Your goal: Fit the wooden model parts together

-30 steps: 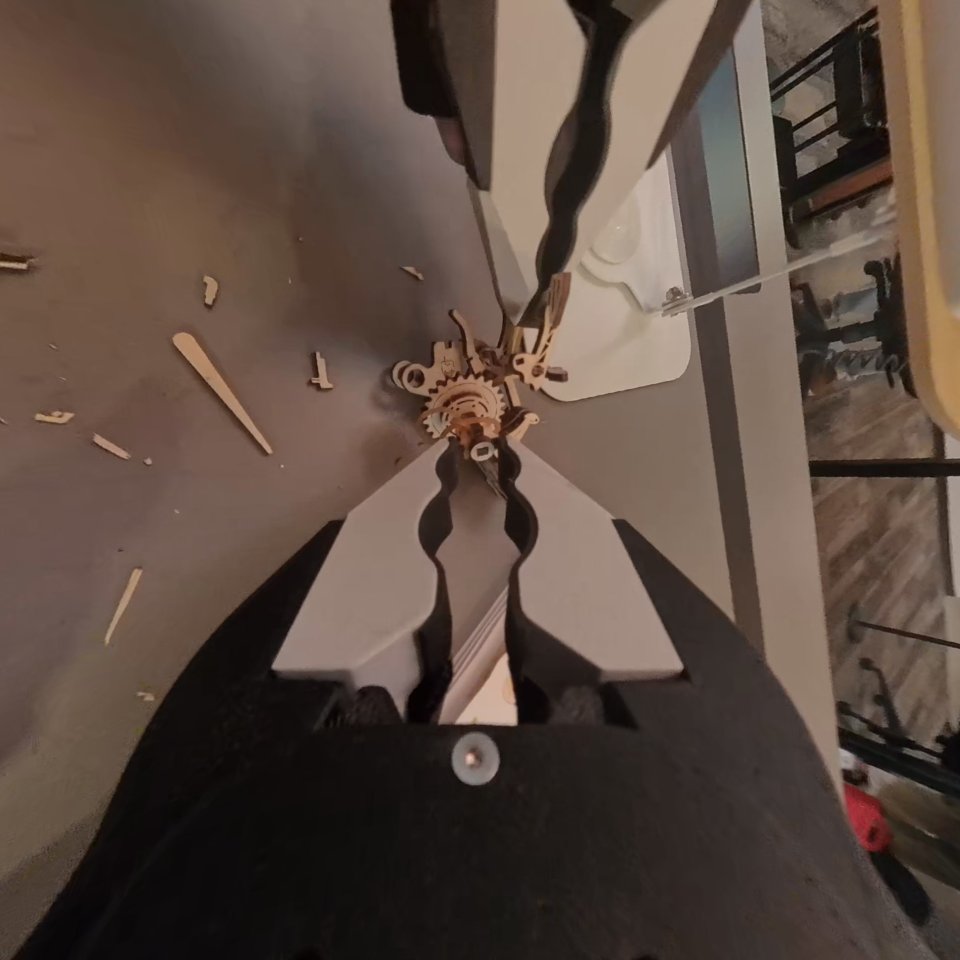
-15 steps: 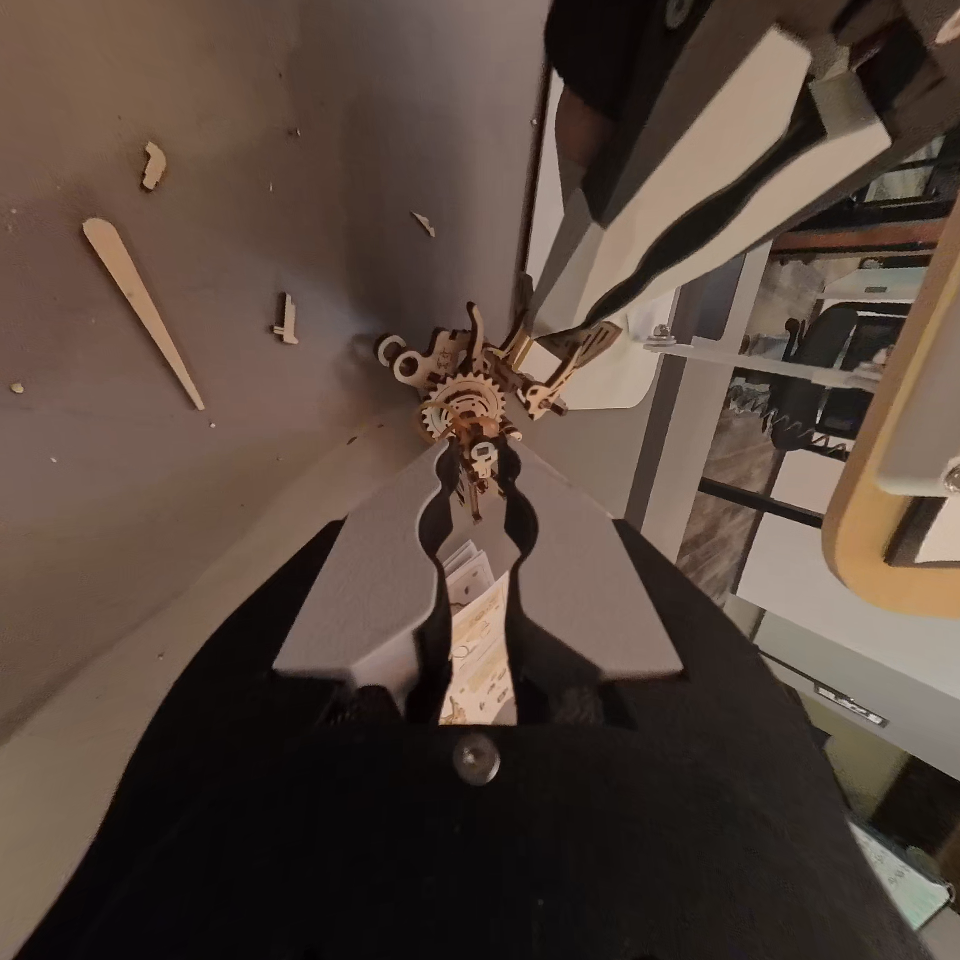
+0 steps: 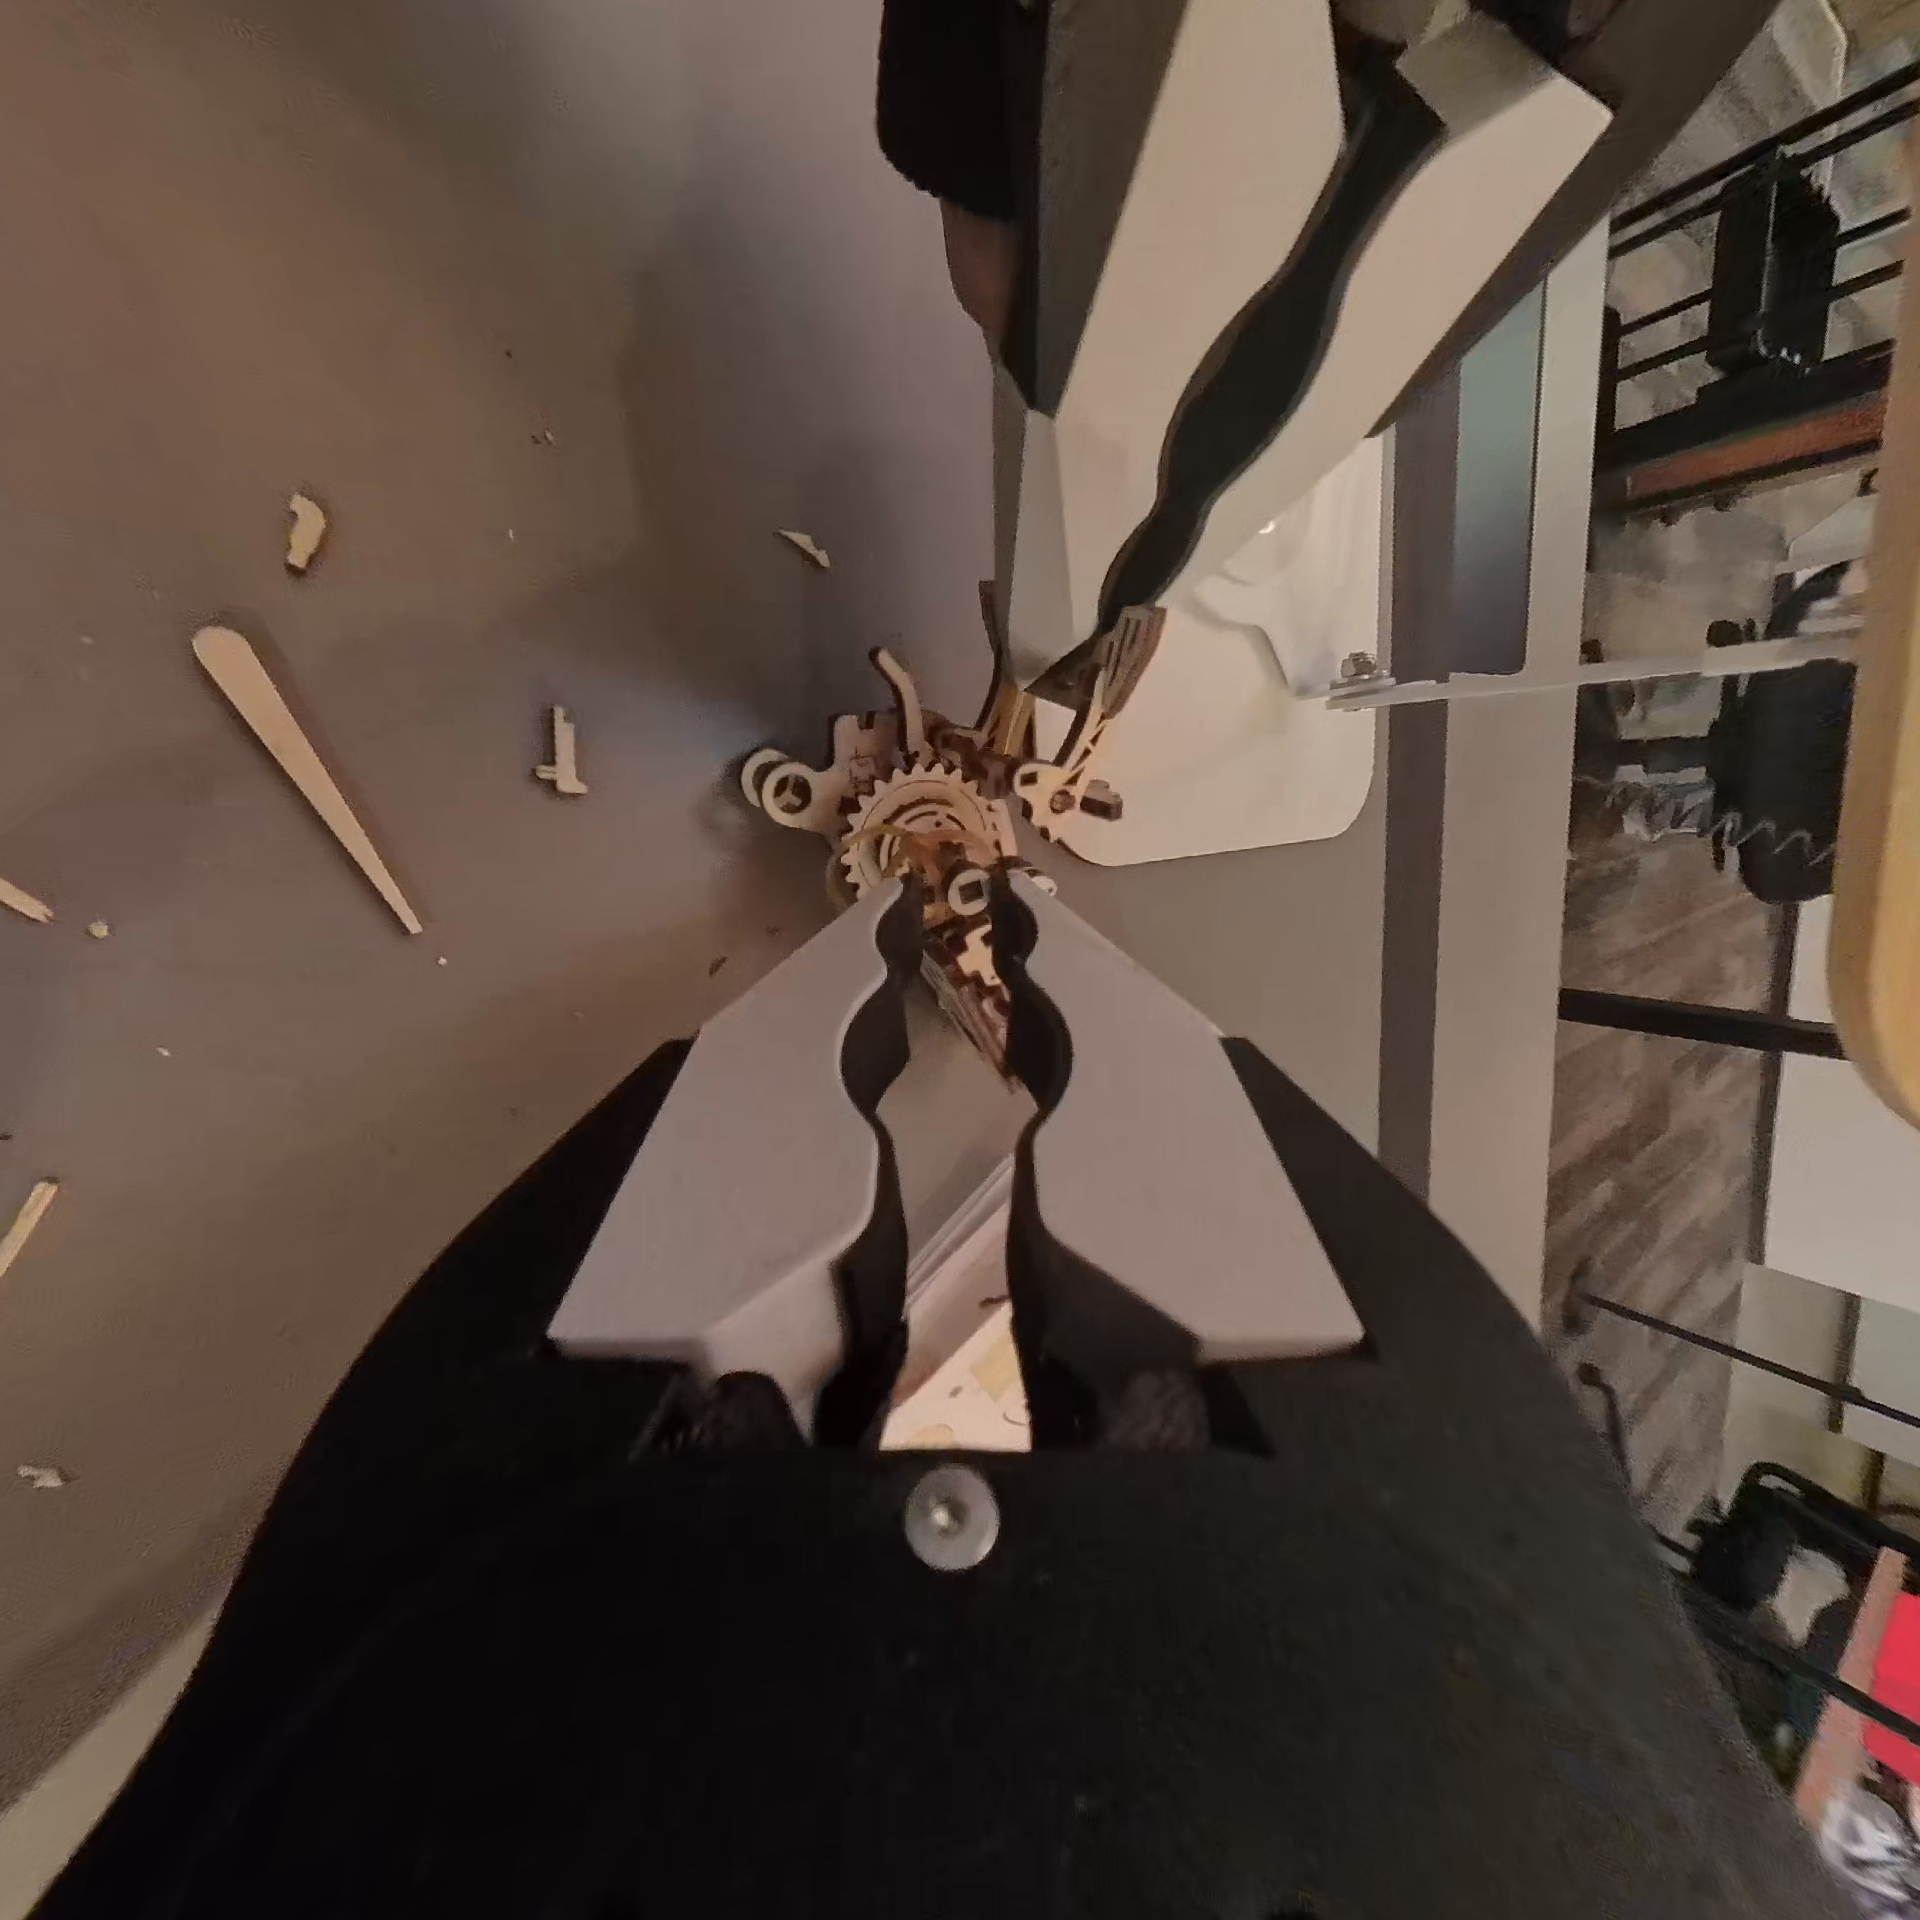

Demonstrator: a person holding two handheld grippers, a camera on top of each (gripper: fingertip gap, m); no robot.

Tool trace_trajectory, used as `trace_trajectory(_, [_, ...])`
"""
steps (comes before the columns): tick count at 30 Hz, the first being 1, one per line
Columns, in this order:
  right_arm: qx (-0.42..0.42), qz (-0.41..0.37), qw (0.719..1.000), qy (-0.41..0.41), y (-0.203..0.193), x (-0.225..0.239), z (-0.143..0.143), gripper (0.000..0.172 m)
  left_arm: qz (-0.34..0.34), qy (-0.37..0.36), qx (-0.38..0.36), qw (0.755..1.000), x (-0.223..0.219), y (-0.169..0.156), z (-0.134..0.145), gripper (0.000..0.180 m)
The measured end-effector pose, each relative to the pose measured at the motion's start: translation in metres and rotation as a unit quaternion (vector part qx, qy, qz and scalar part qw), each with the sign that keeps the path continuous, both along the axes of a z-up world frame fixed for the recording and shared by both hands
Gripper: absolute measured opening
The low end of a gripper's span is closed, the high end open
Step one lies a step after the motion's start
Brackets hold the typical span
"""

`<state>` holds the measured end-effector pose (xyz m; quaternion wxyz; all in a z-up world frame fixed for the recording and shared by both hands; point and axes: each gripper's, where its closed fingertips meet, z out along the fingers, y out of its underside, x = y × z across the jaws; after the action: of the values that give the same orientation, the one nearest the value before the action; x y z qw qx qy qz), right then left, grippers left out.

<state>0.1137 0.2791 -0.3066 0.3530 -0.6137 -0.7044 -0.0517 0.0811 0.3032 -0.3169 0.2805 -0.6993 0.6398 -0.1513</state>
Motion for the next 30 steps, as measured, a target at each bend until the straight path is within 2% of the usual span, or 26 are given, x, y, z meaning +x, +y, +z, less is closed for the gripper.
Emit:
trace_trajectory(8, [-0.033,-0.013,0.999,0.038,0.004,-0.001,-0.001,0.01,0.002,-0.009,-0.014,1.0,-0.002,0.002,-0.002,0.0])
trace_trajectory(20, [-0.039,-0.019,0.999,0.019,0.006,-0.003,-0.002,0.01,0.003,-0.023,-0.034,0.999,-0.004,0.005,-0.008,0.001])
trace_trajectory(30, [-0.068,-0.029,0.996,0.042,0.01,-0.003,-0.003,0.01,0.002,-0.053,-0.069,0.996,-0.006,0.007,-0.012,0.0])
